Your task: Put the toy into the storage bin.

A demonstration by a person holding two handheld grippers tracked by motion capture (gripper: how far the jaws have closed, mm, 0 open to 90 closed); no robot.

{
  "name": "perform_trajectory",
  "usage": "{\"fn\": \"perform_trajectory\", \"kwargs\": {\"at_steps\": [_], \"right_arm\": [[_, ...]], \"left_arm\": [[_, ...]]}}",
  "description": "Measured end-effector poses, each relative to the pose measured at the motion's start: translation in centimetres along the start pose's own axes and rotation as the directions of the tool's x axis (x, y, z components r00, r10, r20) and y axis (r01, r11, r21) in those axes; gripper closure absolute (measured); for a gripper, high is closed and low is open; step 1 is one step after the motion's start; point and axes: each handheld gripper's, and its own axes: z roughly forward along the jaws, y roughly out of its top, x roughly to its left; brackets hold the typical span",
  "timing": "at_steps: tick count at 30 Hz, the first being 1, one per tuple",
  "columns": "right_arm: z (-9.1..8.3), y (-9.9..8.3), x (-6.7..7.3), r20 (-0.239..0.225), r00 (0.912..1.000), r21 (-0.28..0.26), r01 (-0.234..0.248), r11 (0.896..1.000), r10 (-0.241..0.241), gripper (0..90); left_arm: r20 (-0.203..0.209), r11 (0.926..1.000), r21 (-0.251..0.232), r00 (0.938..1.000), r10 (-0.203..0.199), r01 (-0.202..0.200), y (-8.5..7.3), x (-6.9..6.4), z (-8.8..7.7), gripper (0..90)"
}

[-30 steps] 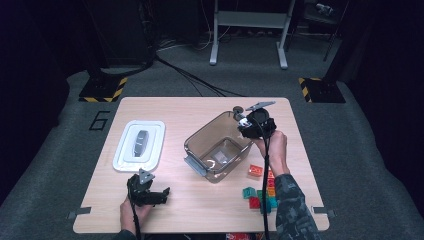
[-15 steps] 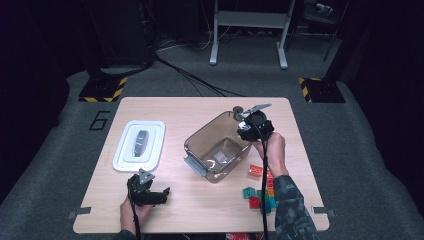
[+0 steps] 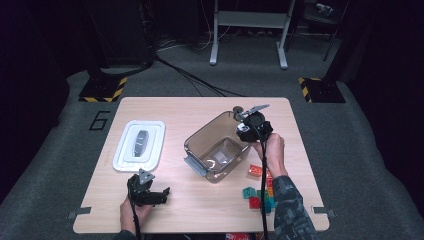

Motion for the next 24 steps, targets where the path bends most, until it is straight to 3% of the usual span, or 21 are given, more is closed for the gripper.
{"fn": "perform_trajectory", "kwargs": {"at_steps": [9, 14, 15, 19, 24], "right_arm": [[-0.3, 0.1, 0.3, 0.007, 1.0000, 0.001, 0.003, 1.000, -0.003, 52.7], [-1.4, -0.2, 0.3, 0.000, 1.0000, -0.035, -0.008, 0.999, 0.008, 42.4], [-2.2, -0.5, 0.3, -0.008, 0.9994, -0.047, -0.033, 0.998, 0.032, 36.5], [-3.7, -1.5, -0.1, -0.019, 0.9985, -0.087, -0.052, 0.995, 0.050, 27.2], [-4.6, -2.8, -0.5, -0.027, 0.9975, -0.088, -0.067, 0.994, 0.065, 19.4]], "left_arm": [[-0.001, 1.0000, -0.003, 1.0000, 0.000, 0.000, 0.0, 0.0, 0.0, 1.7], [-0.002, 1.0000, -0.004, 1.0000, 0.001, -0.001, 0.0, 0.0, 0.0, 2.3], [-0.001, 1.0000, -0.004, 1.0000, 0.000, 0.000, 0.0, 0.0, 0.0, 2.4], [-0.001, 1.0000, -0.003, 1.0000, 0.000, 0.000, 0.0, 0.0, 0.0, 2.4], [-0.001, 1.0000, -0.004, 1.0000, 0.000, 0.000, 0.0, 0.0, 0.0, 2.4]]}}
